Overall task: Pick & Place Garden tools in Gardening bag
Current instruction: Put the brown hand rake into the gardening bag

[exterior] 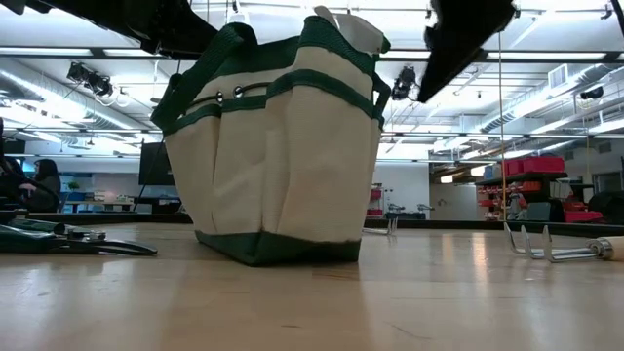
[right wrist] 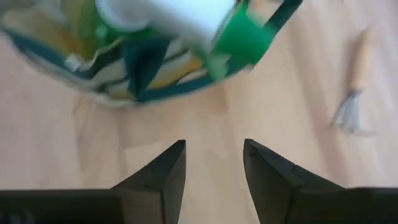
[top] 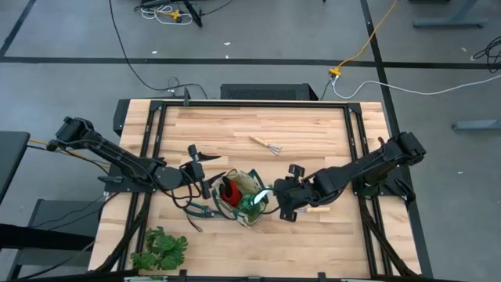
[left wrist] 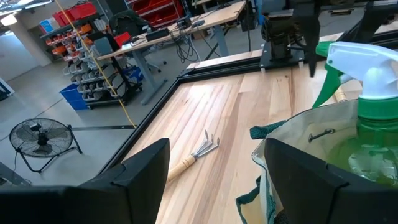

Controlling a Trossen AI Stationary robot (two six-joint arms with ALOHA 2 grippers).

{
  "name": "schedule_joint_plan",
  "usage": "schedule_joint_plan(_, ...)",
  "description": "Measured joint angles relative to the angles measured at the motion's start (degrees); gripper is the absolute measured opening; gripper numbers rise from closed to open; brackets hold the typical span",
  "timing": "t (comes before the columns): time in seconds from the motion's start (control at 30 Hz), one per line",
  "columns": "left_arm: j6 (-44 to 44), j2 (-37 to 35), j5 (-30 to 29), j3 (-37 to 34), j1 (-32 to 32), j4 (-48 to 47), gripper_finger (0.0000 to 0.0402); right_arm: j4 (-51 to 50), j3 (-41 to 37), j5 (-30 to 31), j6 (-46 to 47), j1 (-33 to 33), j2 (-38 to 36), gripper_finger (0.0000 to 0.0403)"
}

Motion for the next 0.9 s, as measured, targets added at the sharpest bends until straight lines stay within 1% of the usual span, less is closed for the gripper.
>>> schedule_joint_plan(0.13,0.0,0.0,0.0,0.0,0.0,0.0,0.0270,-5.1,0.0,-6.3,6.6,0.2,-0.1,0.0157)
schedule_joint_plan(0.3,0.0,0.0,0.0,0.0,0.0,-0.1,0.0270,-10.7,0.0,-10.6,14.1,2.0,-0.1,0.0149)
schedule_joint_plan(0.47,0.0,0.0,0.0,0.0,0.0,-0.1,0.0270,-12.2,0.0,-12.4,19.0,5.1,-0.1,0.0141)
schedule_joint_plan(0.67,0.0,0.0,0.0,0.0,0.0,-0.1,0.0270,-14.8,-0.2,-12.4,24.6,9.0,-0.1,0.0135)
schedule_joint_plan(0.9,0.0,0.0,0.0,0.0,0.0,-0.1,0.0270,-14.1,-5.5,-12.4,29.4,11.5,0.0,0.0132)
